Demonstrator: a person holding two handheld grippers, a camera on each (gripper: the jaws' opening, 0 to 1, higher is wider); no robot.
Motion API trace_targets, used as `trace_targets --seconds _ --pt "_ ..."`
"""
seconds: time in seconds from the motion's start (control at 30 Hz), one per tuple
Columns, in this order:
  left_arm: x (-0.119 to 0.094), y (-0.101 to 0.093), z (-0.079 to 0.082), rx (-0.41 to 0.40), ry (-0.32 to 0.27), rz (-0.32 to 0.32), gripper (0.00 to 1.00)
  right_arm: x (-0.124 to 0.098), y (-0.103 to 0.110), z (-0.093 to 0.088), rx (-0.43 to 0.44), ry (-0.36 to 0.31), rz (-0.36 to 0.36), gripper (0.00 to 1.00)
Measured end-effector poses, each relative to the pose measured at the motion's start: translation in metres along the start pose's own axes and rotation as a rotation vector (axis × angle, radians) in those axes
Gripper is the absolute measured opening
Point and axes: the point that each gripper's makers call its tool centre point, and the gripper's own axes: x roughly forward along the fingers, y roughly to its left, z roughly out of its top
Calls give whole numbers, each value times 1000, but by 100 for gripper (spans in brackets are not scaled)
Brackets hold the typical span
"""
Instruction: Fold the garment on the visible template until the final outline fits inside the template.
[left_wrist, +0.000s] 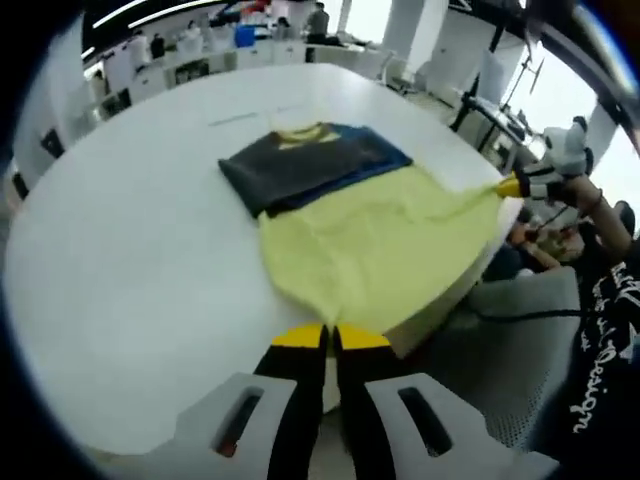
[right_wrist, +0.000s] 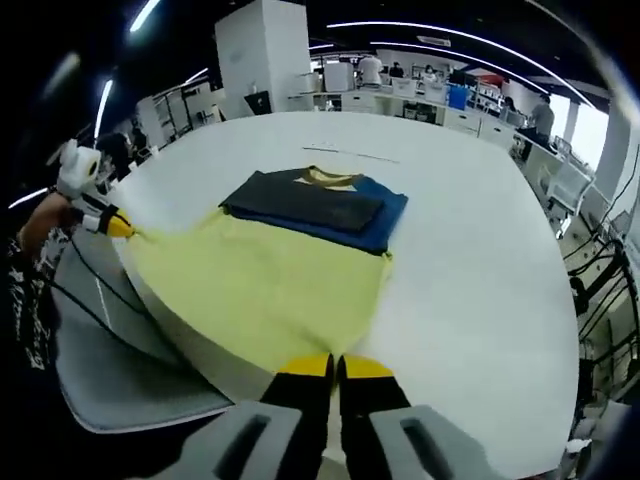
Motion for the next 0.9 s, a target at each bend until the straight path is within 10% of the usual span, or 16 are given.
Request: trace_targets --seconds 0.9 --pt "-9 43 76 6 -214 76 0 5 -27 86 -48 -141 -4 0"
